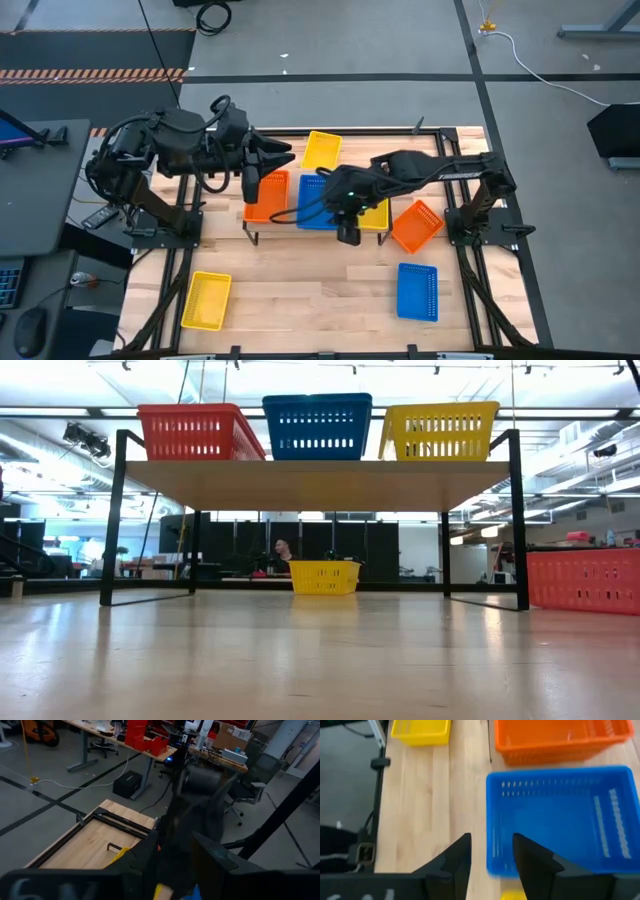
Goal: Stack baskets on shelf by color
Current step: Stack the bottom yellow bin on top of the yellow bin on the shelf
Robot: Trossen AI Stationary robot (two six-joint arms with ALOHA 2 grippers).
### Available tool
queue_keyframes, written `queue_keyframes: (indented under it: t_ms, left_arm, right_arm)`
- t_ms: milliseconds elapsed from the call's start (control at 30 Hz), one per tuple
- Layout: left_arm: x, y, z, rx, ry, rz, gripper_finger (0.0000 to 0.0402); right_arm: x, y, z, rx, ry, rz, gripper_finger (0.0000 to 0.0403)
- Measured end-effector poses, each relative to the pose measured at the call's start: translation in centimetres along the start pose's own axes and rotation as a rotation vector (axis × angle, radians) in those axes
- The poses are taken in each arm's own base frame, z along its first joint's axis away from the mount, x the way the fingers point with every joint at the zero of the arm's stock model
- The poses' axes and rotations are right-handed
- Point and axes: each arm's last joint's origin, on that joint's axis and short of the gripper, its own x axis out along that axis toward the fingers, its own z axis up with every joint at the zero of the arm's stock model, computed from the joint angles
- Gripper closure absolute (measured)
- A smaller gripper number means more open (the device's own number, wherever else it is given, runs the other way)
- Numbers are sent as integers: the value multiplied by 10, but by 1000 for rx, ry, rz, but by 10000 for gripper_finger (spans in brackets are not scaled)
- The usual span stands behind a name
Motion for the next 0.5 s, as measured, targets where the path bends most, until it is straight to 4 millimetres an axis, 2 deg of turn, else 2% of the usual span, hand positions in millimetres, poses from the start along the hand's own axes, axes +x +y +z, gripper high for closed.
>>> queue_keyframes:
  t_ms: [133, 267, 400, 500]
  left_arm:
    - [6, -1, -4, 39, 30, 11, 285]
    - [7, -1, -6, 48, 48, 19, 285]
    - [7, 1, -8, 79, 66, 33, 285]
    - [6, 5, -17, 100, 149, 72, 285]
  right_arm:
    - [-27, 6, -8, 35, 103, -16, 238]
    - [-45, 14, -29, 82, 269, -57, 237]
    - [-57, 31, -46, 104, 269, -54, 238]
    - [-66, 40, -60, 154, 274, -77, 238]
